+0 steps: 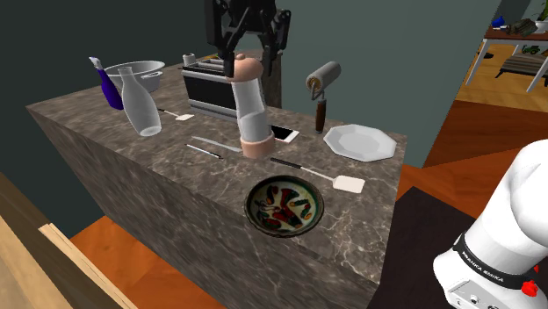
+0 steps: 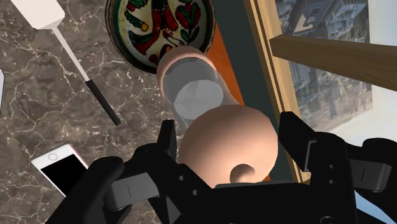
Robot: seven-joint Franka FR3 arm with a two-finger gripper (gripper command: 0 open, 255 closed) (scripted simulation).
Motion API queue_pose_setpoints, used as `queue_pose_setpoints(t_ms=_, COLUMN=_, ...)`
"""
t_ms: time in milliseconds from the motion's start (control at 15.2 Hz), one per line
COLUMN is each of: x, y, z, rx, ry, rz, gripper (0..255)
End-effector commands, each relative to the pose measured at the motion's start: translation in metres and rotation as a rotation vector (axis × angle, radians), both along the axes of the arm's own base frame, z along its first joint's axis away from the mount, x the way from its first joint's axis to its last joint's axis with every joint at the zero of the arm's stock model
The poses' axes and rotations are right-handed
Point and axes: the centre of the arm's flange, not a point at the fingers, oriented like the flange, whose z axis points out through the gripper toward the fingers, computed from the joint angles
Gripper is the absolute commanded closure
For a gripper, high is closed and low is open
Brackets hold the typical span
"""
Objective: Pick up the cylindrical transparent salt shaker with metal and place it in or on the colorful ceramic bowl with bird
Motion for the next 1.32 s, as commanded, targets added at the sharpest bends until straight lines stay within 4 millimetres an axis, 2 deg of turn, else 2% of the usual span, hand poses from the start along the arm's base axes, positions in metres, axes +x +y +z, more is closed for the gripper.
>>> queue_pose_setpoints(t_ms=0, x=-0.024, y=-0.008, z=0.004, rx=0.001, ry=0.000, rz=-0.001, gripper=255)
queue_pose_setpoints(t_ms=330, x=-0.080, y=-0.024, z=0.023, rx=0.001, ry=0.000, rz=-0.001, gripper=255)
queue_pose_setpoints(t_ms=1254, x=-0.080, y=-0.024, z=-0.051, rx=0.001, ry=0.000, rz=-0.001, gripper=255)
